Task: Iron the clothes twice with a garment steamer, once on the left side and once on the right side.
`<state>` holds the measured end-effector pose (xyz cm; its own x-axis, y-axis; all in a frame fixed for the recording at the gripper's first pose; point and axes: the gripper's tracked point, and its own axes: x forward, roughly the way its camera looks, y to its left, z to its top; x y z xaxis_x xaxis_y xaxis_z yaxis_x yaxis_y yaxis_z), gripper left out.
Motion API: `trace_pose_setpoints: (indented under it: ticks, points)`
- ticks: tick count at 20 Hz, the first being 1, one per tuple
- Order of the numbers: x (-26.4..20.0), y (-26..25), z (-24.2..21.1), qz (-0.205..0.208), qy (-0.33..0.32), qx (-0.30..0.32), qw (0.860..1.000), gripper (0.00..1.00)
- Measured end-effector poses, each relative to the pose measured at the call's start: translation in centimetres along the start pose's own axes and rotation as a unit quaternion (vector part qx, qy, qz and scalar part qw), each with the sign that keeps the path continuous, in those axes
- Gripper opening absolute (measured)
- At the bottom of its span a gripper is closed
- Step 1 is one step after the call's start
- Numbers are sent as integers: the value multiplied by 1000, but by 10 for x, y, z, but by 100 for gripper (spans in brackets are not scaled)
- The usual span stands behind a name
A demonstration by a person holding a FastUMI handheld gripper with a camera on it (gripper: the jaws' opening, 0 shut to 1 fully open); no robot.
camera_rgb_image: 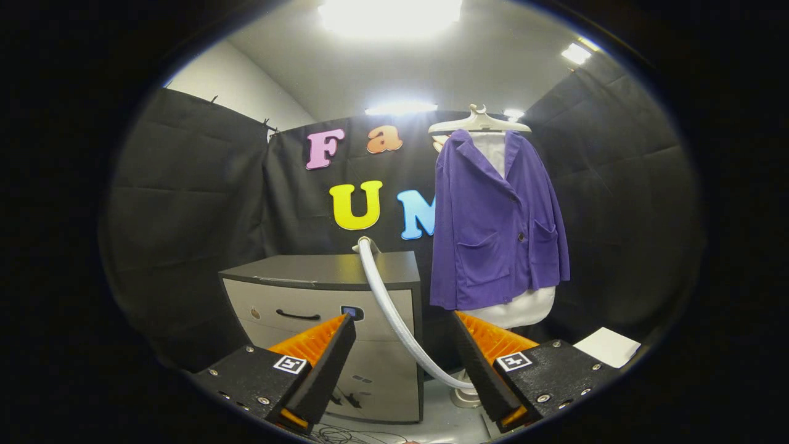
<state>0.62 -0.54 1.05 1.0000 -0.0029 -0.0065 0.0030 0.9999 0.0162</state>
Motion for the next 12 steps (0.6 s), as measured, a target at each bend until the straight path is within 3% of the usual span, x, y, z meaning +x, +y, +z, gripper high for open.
trace_pose_setpoints:
  ticks: [12]
  points:
    - [41, 6, 98, 31, -40, 23, 998, 95]
